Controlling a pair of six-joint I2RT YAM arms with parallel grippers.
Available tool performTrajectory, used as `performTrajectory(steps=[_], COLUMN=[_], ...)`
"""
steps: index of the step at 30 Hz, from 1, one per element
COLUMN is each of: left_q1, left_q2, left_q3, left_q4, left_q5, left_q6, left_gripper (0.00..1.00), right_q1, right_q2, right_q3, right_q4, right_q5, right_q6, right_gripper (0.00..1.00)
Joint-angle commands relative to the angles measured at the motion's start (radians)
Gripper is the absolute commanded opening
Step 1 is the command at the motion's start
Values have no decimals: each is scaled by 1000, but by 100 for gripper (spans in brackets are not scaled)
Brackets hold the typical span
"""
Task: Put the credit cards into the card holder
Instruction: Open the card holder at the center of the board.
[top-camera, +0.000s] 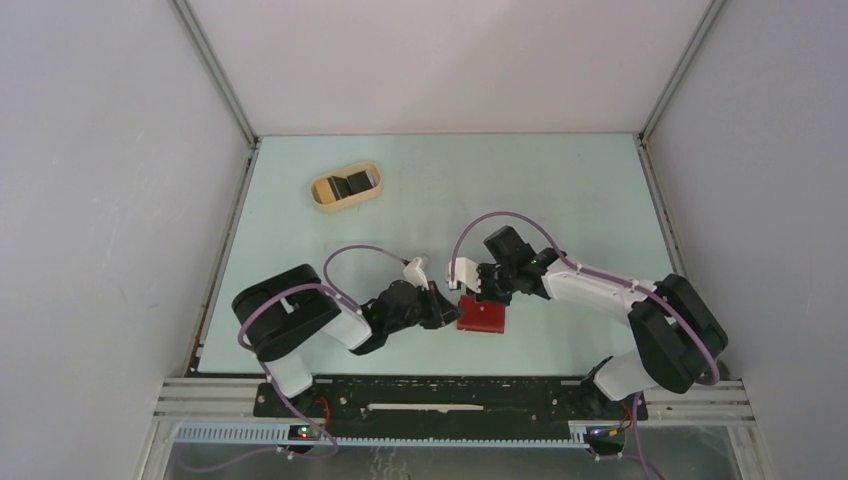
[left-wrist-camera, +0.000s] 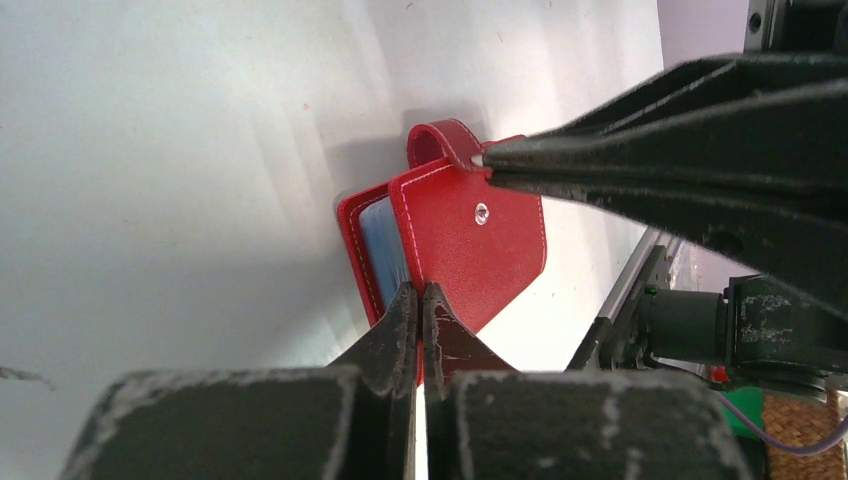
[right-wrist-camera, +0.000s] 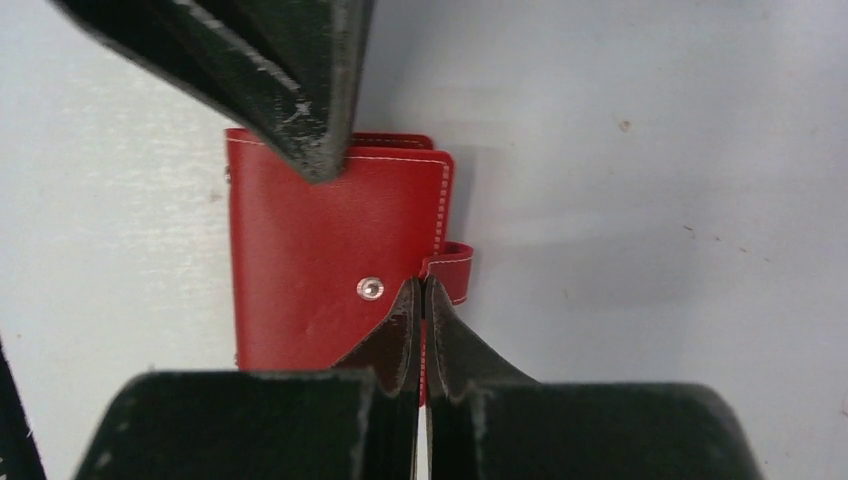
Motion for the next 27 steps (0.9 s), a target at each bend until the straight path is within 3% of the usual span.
performTrajectory(steps=[1, 10, 11, 14, 23, 27], left_q1=[-7, -7, -6, 2, 153, 162], left_q2=[-6, -127, -147, -199, -280, -376], left_q3=[-10, -39, -37, -27, -153, -200], left_q4=[37, 45, 30, -41, 11, 23], left_q5=[16, 8, 7, 30, 148, 149], left_q6=[41, 199, 220, 272, 223, 197], left_gripper=[0, 0, 2, 22, 47, 53], right_q1=[-40, -177, -185, -208, -246, -243], right_q2=[-37, -91, -98, -130, -258, -230], right_q3=[12, 84, 90, 123, 181, 181], right_q4=[73, -11, -19, -50, -229, -254], right_q5=[48, -155, -174, -225, -541, -562], right_q6=[71, 202, 212, 250, 217, 240], right_gripper=[0, 0, 0, 0, 0, 0])
